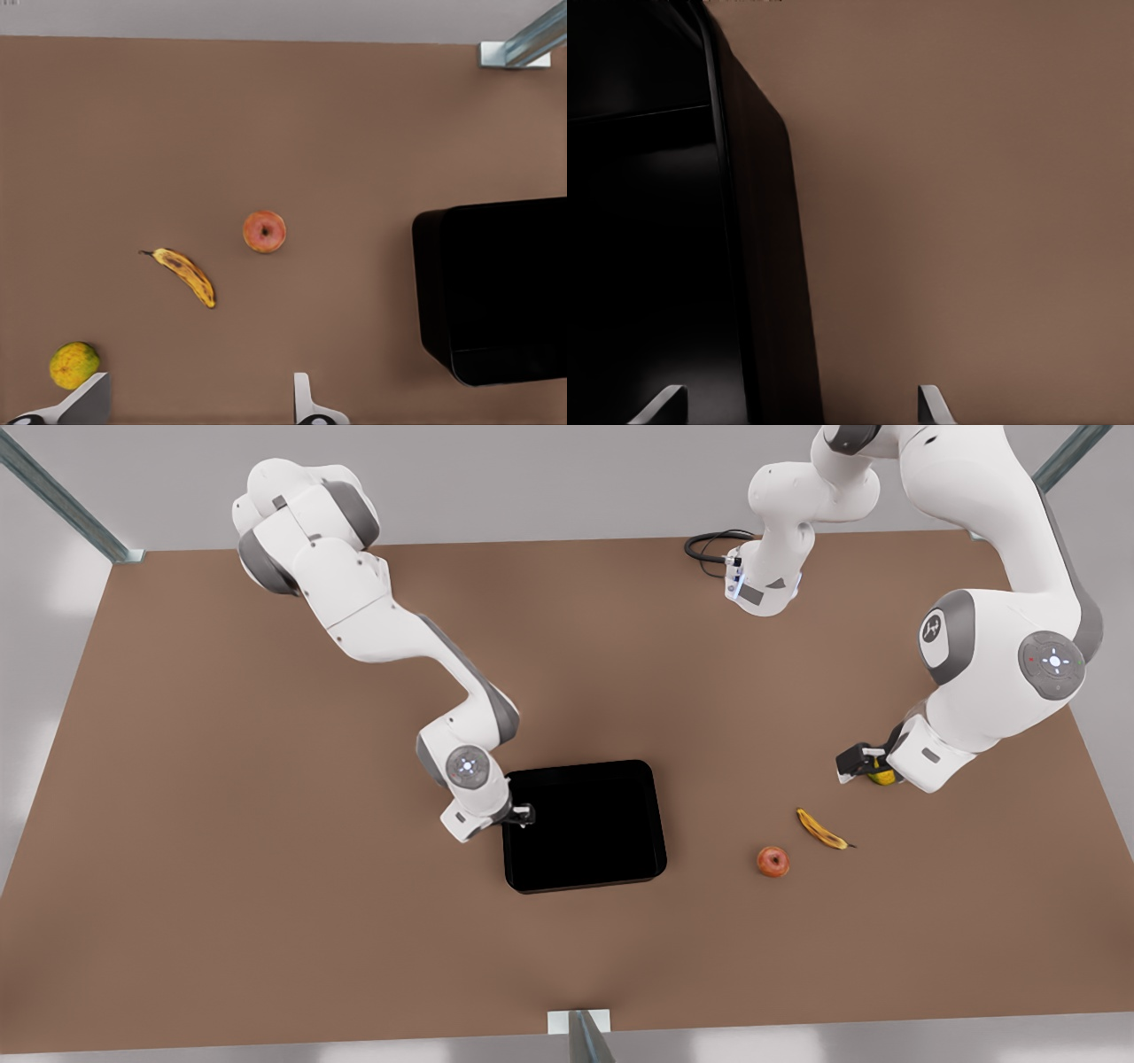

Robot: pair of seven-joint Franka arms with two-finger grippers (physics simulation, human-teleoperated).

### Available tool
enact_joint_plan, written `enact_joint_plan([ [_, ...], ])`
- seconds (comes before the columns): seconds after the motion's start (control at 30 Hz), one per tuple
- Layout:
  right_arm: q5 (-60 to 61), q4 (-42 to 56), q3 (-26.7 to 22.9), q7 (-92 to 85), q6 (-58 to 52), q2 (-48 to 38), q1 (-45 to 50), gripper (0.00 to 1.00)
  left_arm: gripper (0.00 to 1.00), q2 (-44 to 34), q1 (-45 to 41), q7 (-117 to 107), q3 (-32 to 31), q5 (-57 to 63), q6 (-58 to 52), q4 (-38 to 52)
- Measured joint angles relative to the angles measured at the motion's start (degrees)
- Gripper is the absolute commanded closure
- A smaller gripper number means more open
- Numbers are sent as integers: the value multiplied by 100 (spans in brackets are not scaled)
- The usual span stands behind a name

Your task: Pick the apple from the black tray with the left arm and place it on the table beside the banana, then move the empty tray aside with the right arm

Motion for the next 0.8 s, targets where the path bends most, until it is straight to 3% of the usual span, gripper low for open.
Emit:
enact_joint_plan([
  [0.07,-2,-45,-1,19,80,7,-23,8,0,-2,0,40,0,4,-10,-5],
  [0.2,2,-91,-2,29,210,10,-37,36,0,-6,0,107,0,8,-23,-11],
  [0.4,9,-92,-3,16,287,-1,-39,68,0,-6,-5,182,0,79,-31,-19],
  [0.5,11,-88,-3,-6,296,-8,-41,74,0,-6,-9,204,-6,99,-33,-20],
  [0.7,14,-78,126,-64,276,-179,-176,74,0,-5,-11,237,-5,113,-35,-18],
  [0.8,22,-78,164,-104,266,-232,-201,81,0,-1,-7,252,-18,157,-34,-8],
])
